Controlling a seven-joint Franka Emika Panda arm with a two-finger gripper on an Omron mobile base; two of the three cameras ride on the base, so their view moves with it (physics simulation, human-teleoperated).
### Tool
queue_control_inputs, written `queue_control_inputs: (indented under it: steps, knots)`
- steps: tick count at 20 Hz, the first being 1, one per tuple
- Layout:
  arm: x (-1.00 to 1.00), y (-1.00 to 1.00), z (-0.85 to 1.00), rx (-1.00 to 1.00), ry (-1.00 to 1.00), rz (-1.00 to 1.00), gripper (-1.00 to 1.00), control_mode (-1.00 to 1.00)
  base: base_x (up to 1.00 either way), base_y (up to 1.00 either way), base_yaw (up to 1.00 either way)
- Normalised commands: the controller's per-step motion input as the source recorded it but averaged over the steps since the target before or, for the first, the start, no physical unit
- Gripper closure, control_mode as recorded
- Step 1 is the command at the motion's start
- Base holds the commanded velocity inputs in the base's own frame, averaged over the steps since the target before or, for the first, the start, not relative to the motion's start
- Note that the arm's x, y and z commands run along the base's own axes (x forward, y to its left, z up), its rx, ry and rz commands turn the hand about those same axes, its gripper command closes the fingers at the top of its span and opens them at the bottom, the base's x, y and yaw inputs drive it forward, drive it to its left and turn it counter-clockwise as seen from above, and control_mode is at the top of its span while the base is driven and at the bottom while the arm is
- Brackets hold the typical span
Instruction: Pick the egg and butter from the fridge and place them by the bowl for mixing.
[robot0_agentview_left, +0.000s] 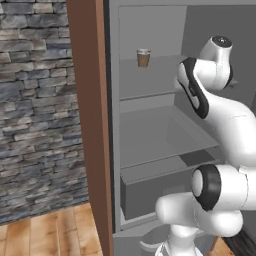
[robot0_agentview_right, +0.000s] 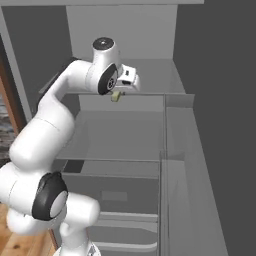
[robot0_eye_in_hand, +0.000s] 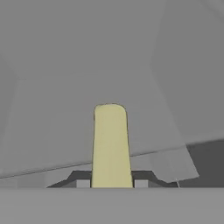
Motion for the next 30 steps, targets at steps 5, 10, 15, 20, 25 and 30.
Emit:
queue_control_inputs:
  steps: [5,10,15,20,25,30]
  knots:
    - [-0.87,0.06,0.01,0.0,0.0,-0.01,1.0,-1.0,0.0,0.0,0.0]
    - [-0.8,0.14,0.0,0.0,0.0,-0.03,1.0,-1.0,0.0,0.0,0.0]
    - [-0.73,0.18,-0.02,0.0,0.0,-0.07,1.0,-1.0,0.0,0.0,0.0]
    - [-0.68,0.13,-0.01,0.01,0.0,-0.02,1.0,-1.0,0.0,0.0,0.0]
    - [-0.33,0.1,0.0,0.0,0.0,0.0,1.0,-1.0,0.0,0.0,0.0]
    - [0.0,0.0,0.0,0.0,0.0,0.0,1.0,1.0,-0.08,0.0,0.0]
